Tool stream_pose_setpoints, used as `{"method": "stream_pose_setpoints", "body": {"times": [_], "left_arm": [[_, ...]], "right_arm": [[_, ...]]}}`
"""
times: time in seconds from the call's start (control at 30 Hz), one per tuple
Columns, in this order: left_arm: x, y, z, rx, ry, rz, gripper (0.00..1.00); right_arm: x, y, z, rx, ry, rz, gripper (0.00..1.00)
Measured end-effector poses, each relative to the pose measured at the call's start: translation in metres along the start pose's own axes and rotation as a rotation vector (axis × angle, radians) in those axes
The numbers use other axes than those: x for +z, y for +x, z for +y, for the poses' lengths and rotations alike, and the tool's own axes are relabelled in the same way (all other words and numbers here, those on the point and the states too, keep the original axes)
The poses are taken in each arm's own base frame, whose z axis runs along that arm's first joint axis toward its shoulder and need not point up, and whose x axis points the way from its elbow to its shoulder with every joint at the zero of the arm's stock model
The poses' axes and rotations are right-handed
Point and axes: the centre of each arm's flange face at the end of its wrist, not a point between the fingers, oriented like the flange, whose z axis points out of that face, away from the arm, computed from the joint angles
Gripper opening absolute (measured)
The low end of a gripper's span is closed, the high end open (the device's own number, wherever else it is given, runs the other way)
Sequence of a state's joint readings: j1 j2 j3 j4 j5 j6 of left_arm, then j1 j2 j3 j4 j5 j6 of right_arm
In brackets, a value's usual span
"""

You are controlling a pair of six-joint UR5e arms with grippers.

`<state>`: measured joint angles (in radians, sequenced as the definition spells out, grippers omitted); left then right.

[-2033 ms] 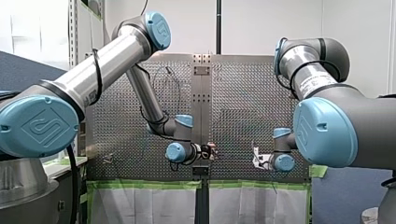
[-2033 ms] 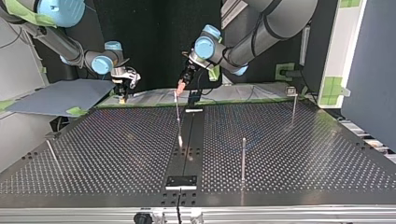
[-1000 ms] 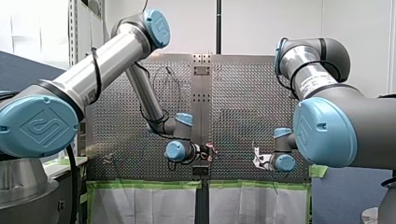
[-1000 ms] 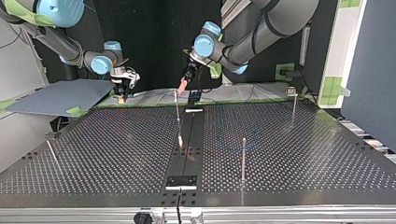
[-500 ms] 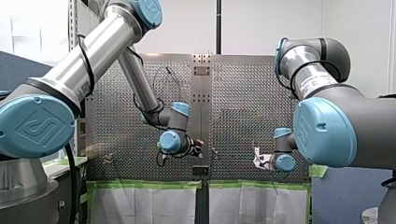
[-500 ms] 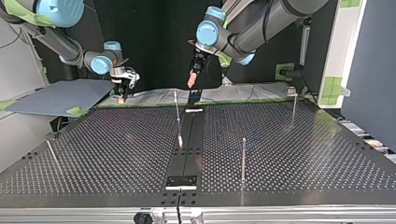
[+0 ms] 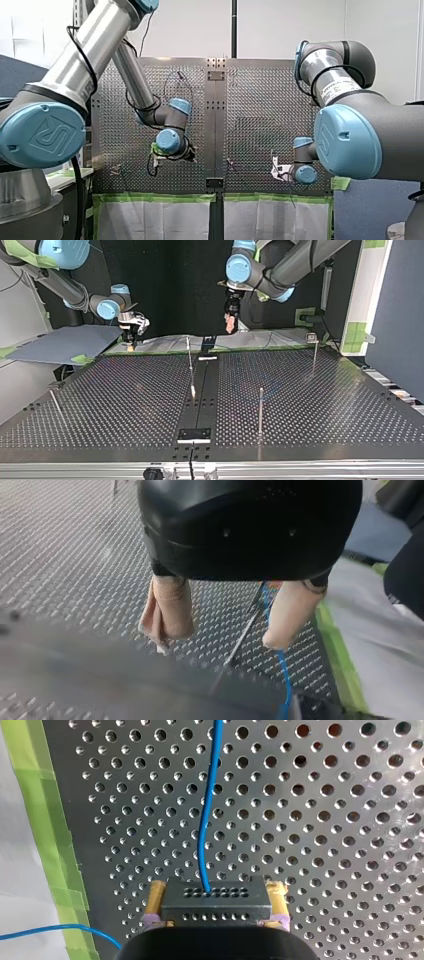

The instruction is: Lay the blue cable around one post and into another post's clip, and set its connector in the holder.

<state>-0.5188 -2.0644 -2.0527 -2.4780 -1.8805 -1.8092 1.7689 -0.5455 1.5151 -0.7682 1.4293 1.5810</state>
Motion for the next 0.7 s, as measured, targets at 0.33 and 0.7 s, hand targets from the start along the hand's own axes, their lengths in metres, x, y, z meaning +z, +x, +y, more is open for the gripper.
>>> {"method": "stream_pose_setpoints", "body": {"times": [0.33,0.7], "left_arm": [[0.010,-0.057,0.027,-0.155,0.008,-0.090,1.00],[0.019,-0.122,0.060,-0.301,0.009,-0.228,1.00]], "right_arm": [[0.000,-0.001,-0.003,-0.008,0.005,-0.002,0.01],[-0.001,-0.001,-0.005,-0.012,0.008,-0.004,0.01]]}}
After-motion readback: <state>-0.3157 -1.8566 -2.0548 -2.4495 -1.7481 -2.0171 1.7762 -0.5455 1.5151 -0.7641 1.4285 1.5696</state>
